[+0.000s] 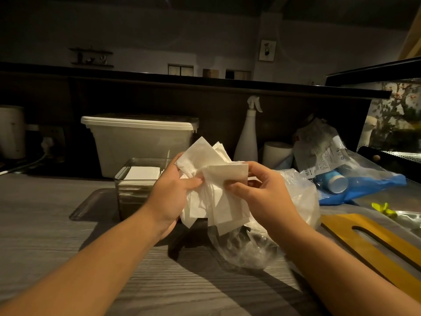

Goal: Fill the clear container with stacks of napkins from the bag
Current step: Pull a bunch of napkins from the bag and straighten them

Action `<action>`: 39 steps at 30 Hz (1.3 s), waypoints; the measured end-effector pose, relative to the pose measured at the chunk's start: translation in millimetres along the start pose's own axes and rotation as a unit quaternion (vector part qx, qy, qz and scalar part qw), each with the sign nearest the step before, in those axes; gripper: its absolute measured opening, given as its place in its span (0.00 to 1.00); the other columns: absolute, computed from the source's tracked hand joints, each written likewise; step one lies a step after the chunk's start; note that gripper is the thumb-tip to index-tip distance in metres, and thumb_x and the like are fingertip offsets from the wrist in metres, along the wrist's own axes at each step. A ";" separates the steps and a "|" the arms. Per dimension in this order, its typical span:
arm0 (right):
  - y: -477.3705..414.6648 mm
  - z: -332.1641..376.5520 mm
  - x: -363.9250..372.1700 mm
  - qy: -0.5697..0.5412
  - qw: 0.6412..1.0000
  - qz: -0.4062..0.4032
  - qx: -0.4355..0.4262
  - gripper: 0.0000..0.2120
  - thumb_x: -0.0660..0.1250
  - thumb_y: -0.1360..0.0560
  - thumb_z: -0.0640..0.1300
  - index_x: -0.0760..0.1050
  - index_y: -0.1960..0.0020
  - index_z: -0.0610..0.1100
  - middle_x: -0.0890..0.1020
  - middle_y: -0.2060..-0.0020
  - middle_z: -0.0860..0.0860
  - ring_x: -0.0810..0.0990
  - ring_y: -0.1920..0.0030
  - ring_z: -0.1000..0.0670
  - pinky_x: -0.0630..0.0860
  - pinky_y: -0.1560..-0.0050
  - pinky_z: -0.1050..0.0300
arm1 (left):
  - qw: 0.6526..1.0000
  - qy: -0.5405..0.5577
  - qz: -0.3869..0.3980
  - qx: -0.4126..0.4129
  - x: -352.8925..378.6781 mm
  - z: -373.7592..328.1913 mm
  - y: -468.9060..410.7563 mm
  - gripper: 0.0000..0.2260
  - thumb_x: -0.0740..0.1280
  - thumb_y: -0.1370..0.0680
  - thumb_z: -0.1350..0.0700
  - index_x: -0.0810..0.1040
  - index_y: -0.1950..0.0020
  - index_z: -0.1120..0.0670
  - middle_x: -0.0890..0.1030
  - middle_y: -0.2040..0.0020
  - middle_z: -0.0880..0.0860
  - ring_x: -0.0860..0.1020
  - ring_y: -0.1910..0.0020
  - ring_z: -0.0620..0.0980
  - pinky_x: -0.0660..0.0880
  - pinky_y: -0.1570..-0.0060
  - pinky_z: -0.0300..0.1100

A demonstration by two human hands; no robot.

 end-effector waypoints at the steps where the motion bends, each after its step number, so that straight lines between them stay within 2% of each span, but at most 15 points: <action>1: 0.1 -1.0 -0.5 0.001 1.000 -0.006 0.000 0.12 0.74 0.26 0.41 0.80 0.44 0.50 0.83 0.51 0.56 0.82 0.49 0.52 0.83 0.55 0.60 | 1.000 -0.004 -0.002 0.001 -0.6 0.0 -0.2 0.16 0.65 0.20 0.62 0.74 0.46 0.38 0.83 0.50 0.46 0.83 0.55 0.45 0.80 0.62 0.40; 4: 0.1 1.7 -3.6 0.048 0.998 -0.038 -0.031 0.14 0.74 0.26 0.44 0.78 0.42 0.52 0.80 0.45 0.56 0.80 0.47 0.52 0.84 0.51 0.55 | 1.000 -0.011 -0.009 0.003 -1.3 -0.9 -0.7 0.15 0.66 0.20 0.61 0.74 0.47 0.38 0.82 0.49 0.47 0.83 0.55 0.46 0.80 0.62 0.40; 9: 5.7 21.1 -3.6 0.092 0.986 -0.055 -0.125 0.12 0.75 0.27 0.37 0.79 0.56 0.54 0.78 0.51 0.57 0.76 0.49 0.57 0.77 0.54 0.68 | 1.000 0.003 -0.021 -0.007 -3.3 -0.5 -1.2 0.16 0.65 0.20 0.63 0.75 0.47 0.40 0.83 0.52 0.46 0.82 0.55 0.47 0.80 0.63 0.41; 13: 2.0 13.0 -7.7 0.034 0.995 -0.042 -0.079 0.10 0.71 0.26 0.34 0.79 0.57 0.49 0.82 0.55 0.54 0.79 0.52 0.51 0.79 0.59 0.61 | 0.999 -0.011 -0.043 -0.004 -10.0 -2.0 -2.4 0.17 0.65 0.20 0.63 0.74 0.44 0.40 0.80 0.47 0.49 0.80 0.48 0.52 0.80 0.57 0.47; 16: -2.8 3.5 -17.3 -0.045 0.997 -0.052 -0.029 0.10 0.68 0.26 0.31 0.76 0.58 0.45 0.82 0.60 0.49 0.80 0.54 0.48 0.77 0.60 0.59 | 0.998 -0.017 -0.056 -0.001 -14.0 -3.9 -3.4 0.15 0.65 0.19 0.62 0.73 0.46 0.39 0.79 0.47 0.48 0.80 0.49 0.51 0.80 0.56 0.47; 19: -4.1 -1.0 -16.4 -0.067 0.997 -0.038 0.000 0.10 0.67 0.26 0.30 0.76 0.59 0.45 0.82 0.62 0.51 0.81 0.56 0.49 0.76 0.62 0.61 | 0.998 -0.021 -0.053 -0.006 -15.1 -3.3 -4.7 0.15 0.65 0.19 0.62 0.72 0.46 0.39 0.79 0.47 0.48 0.80 0.49 0.50 0.80 0.56 0.47; 21: -3.8 -0.5 -12.2 -0.068 0.997 -0.028 -0.001 0.11 0.67 0.26 0.30 0.76 0.59 0.46 0.82 0.64 0.53 0.81 0.57 0.51 0.75 0.64 0.64 | 0.998 -0.032 -0.044 -0.005 -13.8 -2.4 -5.0 0.15 0.65 0.19 0.61 0.72 0.46 0.39 0.79 0.46 0.47 0.79 0.49 0.50 0.79 0.56 0.45; 24: -1.8 5.9 -5.8 -0.062 0.998 -0.006 -0.025 0.10 0.69 0.25 0.33 0.77 0.58 0.46 0.83 0.61 0.54 0.81 0.56 0.54 0.77 0.61 0.62 | 0.998 -0.042 -0.035 -0.005 -11.4 -1.2 -4.7 0.16 0.65 0.20 0.62 0.72 0.43 0.39 0.79 0.45 0.47 0.79 0.49 0.48 0.78 0.59 0.41; 27: -0.6 12.0 -1.7 -0.051 0.997 0.013 -0.051 0.08 0.70 0.25 0.35 0.78 0.57 0.47 0.84 0.59 0.52 0.81 0.55 0.52 0.77 0.55 0.58 | 0.999 -0.047 -0.026 -0.009 -8.7 -0.1 -4.3 0.17 0.64 0.19 0.63 0.72 0.43 0.38 0.80 0.46 0.45 0.79 0.50 0.47 0.77 0.64 0.37; 29: 0.4 13.9 3.1 -0.054 0.996 0.035 -0.062 0.06 0.73 0.26 0.38 0.80 0.58 0.49 0.84 0.58 0.51 0.81 0.54 0.49 0.78 0.54 0.55 | 0.999 -0.047 -0.013 -0.014 -5.6 1.2 -3.6 0.18 0.64 0.19 0.63 0.73 0.45 0.37 0.80 0.46 0.45 0.80 0.49 0.48 0.78 0.64 0.38; 32: 3.0 15.6 9.3 -0.048 0.994 0.060 -0.074 0.02 0.73 0.29 0.44 0.81 0.57 0.49 0.84 0.56 0.49 0.82 0.53 0.47 0.79 0.54 0.56 | 0.999 -0.053 0.000 -0.012 -1.1 0.2 -1.5 0.18 0.64 0.19 0.63 0.72 0.44 0.37 0.80 0.45 0.45 0.79 0.46 0.48 0.78 0.58 0.41; 35: 1.6 12.8 4.4 0.001 0.997 0.022 -0.073 0.05 0.73 0.24 0.39 0.80 0.54 0.48 0.84 0.57 0.51 0.81 0.53 0.50 0.78 0.57 0.62 | 0.999 -0.034 -0.002 -0.014 -0.9 -0.4 -0.4 0.16 0.62 0.18 0.62 0.73 0.44 0.39 0.81 0.47 0.47 0.80 0.50 0.49 0.77 0.59 0.41; 39: -0.5 7.2 0.9 0.040 0.997 -0.008 -0.058 0.05 0.71 0.24 0.38 0.80 0.53 0.47 0.82 0.55 0.51 0.80 0.52 0.52 0.76 0.61 0.69 | 1.000 -0.017 0.013 -0.017 2.5 0.1 1.0 0.14 0.62 0.19 0.61 0.75 0.42 0.42 0.83 0.46 0.51 0.81 0.48 0.51 0.80 0.52 0.46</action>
Point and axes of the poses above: each hand's wrist, its own y-axis away from the middle knuckle, its own x-axis out of the palm, z = x × y, the point moved 9 cm from there along -y, towards the middle knuckle
